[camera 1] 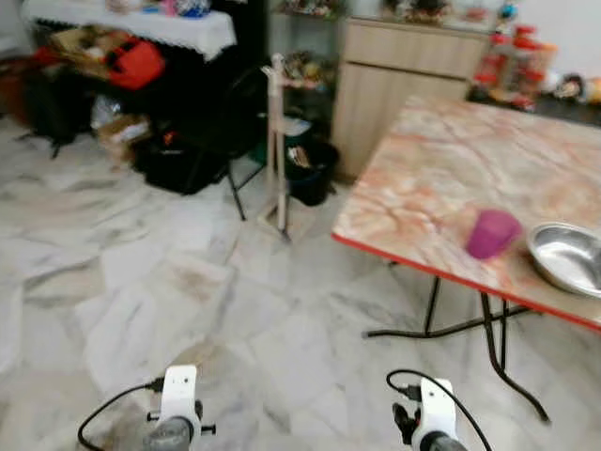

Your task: Setting the table

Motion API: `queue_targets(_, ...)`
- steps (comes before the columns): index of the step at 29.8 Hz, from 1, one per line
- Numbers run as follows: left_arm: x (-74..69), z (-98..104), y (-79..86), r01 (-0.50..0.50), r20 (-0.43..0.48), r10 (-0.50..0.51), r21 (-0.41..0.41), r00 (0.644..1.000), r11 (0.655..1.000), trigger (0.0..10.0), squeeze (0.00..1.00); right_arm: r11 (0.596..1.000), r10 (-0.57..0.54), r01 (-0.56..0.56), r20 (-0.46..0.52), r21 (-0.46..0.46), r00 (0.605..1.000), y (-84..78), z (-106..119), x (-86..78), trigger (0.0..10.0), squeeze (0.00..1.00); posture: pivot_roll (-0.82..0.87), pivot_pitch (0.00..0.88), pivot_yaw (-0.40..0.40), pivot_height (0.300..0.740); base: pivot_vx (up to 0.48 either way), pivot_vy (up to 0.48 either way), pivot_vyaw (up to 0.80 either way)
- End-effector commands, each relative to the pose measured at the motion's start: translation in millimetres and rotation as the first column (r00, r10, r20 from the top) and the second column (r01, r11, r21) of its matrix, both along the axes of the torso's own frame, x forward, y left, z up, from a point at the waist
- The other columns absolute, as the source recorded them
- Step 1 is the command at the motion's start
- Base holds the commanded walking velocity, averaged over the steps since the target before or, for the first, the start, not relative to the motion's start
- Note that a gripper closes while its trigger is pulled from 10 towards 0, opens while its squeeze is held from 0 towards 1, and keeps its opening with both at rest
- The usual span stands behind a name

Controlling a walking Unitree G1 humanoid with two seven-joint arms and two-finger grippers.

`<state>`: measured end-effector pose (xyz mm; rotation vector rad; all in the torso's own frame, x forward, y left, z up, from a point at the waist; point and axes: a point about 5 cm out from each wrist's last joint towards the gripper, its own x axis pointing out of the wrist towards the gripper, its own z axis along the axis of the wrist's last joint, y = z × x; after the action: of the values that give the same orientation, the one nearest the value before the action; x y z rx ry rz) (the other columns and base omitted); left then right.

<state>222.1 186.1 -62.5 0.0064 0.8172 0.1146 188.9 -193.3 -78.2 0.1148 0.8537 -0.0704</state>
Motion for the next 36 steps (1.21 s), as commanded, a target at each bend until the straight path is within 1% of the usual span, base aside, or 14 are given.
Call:
queue_targets(1,-4.1,-2.8,-1.2,0.008,-0.017,-0.008,-0.008,1.0,1.0,10.0,0.0,1.0,0.0,0.0,0.013,-0.003,1.0,0.6,2.1,4.1,10.0,0.0,-0.01,0.0,-0.044,0.728,0.0,0.0,-0.77)
queue_targets(12,-4.0,-3.2,-5.1,0.025,-0.017,-0.026,-0.019,1.0,1.0,10.0,0.0,1.0,-0.016,0.016,0.008,-0.01,1.0,-2.7,0.8,0.5,10.0,0.0,-0.02,0.0,-0.039,0.728,0.0,0.0,-0.77)
queue_targets(25,-2.6,-2.4,-4.7,0.041,-0.016,-0.041,-0.015,0.999,0.999,10.0,0.0,1.0,-0.024,0.024,0.007,-0.002,1.0,0.6,-0.2,-0.6,10.0,0.0,-0.02,0.0,-0.027,0.728,0.0,0.0,-0.77)
queue_targets(26,-2.6,-2.4,-4.8,0.042,-0.017,-0.042,-0.015,0.999,0.999,10.0,0.0,0.999,-0.039,0.039,0.011,0.005,0.999,0.3,0.0,-0.5,10.0,0.0,-0.02,0.0,-0.027,0.728,0.0,0.0,-0.77)
queue_targets(31,-2.3,-2.2,-4.4,0.043,-0.017,-0.043,-0.015,0.999,0.999,10.0,0.0,0.998,-0.055,0.055,0.02,0.007,0.998,-0.1,0.7,0.5,10.0,0.0,-0.02,0.0,-0.025,0.728,0.0,0.0,0.0)
queue_targets(36,-2.3,-2.5,-4.5,0.061,-0.034,-0.061,0.012,0.998,0.998,10.0,0.0,0.999,-0.05,0.05,0.023,0.009,0.998,1.9,1.0,1.7,10.0,0.0,-0.01,0.0,-0.023,0.728,0.0,0.0,0.0)
